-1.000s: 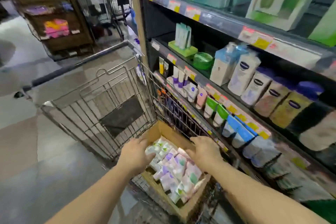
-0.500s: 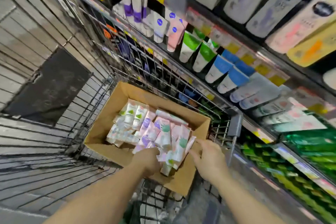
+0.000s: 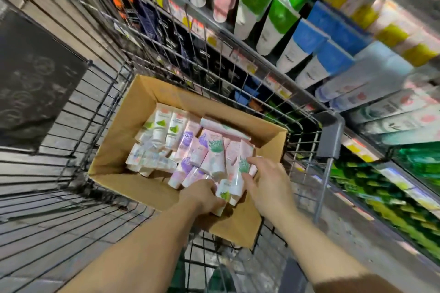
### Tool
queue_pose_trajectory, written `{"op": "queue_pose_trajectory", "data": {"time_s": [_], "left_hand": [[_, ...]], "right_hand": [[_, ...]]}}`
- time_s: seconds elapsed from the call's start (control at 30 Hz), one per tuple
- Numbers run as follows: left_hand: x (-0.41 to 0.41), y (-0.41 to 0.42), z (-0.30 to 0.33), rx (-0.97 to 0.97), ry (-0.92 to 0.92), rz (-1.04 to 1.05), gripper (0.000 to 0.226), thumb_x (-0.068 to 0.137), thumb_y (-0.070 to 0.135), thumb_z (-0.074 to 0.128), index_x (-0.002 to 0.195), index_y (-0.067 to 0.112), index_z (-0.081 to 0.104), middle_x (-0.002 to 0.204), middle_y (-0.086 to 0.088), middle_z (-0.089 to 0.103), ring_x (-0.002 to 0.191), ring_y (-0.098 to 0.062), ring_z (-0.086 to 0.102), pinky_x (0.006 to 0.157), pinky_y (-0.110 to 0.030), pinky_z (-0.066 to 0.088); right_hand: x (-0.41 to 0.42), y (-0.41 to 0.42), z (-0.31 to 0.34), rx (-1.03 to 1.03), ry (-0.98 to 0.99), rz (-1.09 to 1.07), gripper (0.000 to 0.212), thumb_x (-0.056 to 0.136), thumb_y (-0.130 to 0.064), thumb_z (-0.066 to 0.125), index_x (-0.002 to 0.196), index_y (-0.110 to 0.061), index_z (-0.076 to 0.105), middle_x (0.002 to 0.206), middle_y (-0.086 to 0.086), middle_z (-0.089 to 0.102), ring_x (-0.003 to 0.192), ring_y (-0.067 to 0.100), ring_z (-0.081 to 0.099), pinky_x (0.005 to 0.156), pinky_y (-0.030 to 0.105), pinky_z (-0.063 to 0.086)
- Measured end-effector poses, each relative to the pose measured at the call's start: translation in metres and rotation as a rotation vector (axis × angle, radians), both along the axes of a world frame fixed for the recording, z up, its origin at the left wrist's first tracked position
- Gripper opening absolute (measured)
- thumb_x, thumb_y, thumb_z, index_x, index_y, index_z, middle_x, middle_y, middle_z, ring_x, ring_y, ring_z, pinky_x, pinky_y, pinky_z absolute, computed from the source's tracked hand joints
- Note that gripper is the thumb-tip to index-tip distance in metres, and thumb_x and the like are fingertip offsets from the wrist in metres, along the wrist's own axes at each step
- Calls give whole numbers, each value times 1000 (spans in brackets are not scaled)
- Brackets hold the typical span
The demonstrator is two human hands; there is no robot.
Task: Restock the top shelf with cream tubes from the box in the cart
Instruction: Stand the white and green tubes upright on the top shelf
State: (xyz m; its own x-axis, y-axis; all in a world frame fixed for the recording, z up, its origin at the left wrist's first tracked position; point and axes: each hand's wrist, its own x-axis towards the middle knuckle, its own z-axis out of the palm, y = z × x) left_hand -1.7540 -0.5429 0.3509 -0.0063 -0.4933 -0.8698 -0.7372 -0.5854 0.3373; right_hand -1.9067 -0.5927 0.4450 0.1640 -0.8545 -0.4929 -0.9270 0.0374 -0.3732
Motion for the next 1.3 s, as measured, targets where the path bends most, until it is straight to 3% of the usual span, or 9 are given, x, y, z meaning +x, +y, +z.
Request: {"op": "queue_pose_trajectory", "data": {"time_s": [0.2, 0.37, 0.43, 0.53, 0.67, 0.87, 1.03, 1.13, 1.3], "left_hand": [[31, -9, 20, 122, 251, 167, 26, 68, 33, 77, 70, 19, 55, 71, -1, 61, 68, -17, 55, 65, -27, 45], [66, -11, 42, 103, 514, 335, 34, 63, 37, 84, 72, 20, 56, 65, 3, 59, 64, -16, 53, 68, -31, 45], [68, -13, 48, 73, 571, 471, 38, 59, 34, 86, 81, 16, 61, 71, -2, 63, 69, -18, 57, 73, -34, 48], [70, -22, 52, 59, 657, 563, 24, 71, 17, 85, 90, 13, 70, 82, -4, 68, 79, -18, 62, 80, -31, 51], [88, -37, 42, -17, 531, 559, 29, 80, 16, 79, 107, 10, 72, 87, 3, 72, 76, -9, 64, 68, -22, 51], [122, -69, -4, -491, -392, 578, 43, 87, 29, 63, 125, 10, 58, 116, -12, 63, 108, -31, 59, 84, -37, 48], [135, -100, -32, -261, -468, 439, 48, 85, 43, 67, 119, 12, 52, 117, -13, 56, 102, -35, 59, 81, -42, 50], [145, -109, -32, -206, -446, 414, 49, 76, 48, 74, 104, 12, 57, 93, -8, 66, 80, -30, 67, 68, -40, 58], [144, -99, -1, -132, -89, 771, 33, 75, 32, 83, 87, 11, 61, 76, -6, 64, 67, -27, 66, 63, -47, 61]], "right_hand": [[11, -11, 7, 105, -58, -34, 35, 95, -29, 57, 130, -24, 55, 125, -1, 58, 116, 20, 52, 92, 30, 44], [35, -17, 13, 545, -23, -105, 34, 89, -55, 57, 76, -24, 57, 73, -6, 56, 68, 12, 54, 60, 26, 42], [46, -14, 14, 755, -234, -288, 34, 89, -56, 59, 83, -23, 61, 70, -4, 59, 57, 12, 53, 52, 24, 41], [55, -9, 7, 696, -420, -412, 23, 91, -47, 61, 104, -28, 61, 92, -3, 70, 70, 16, 66, 56, 27, 54], [53, -15, -7, 567, -453, -459, 9, 93, -44, 58, 93, -35, 59, 97, -12, 69, 90, 14, 69, 75, 33, 61], [43, -19, -28, 554, -458, -532, 21, 91, -43, 62, 103, -26, 64, 101, -7, 73, 87, 14, 71, 68, 28, 59], [39, -21, -42, 536, -464, -542, 20, 89, -43, 64, 101, -28, 64, 99, -10, 72, 88, 12, 71, 75, 35, 61], [37, -22, -46, 546, -473, -551, 18, 89, -42, 66, 101, -29, 64, 97, -10, 73, 87, 12, 70, 78, 38, 61], [44, -25, -29, 583, -489, -547, 7, 88, -24, 70, 89, -19, 65, 85, 7, 72, 65, 19, 57, 63, 35, 50]]}}
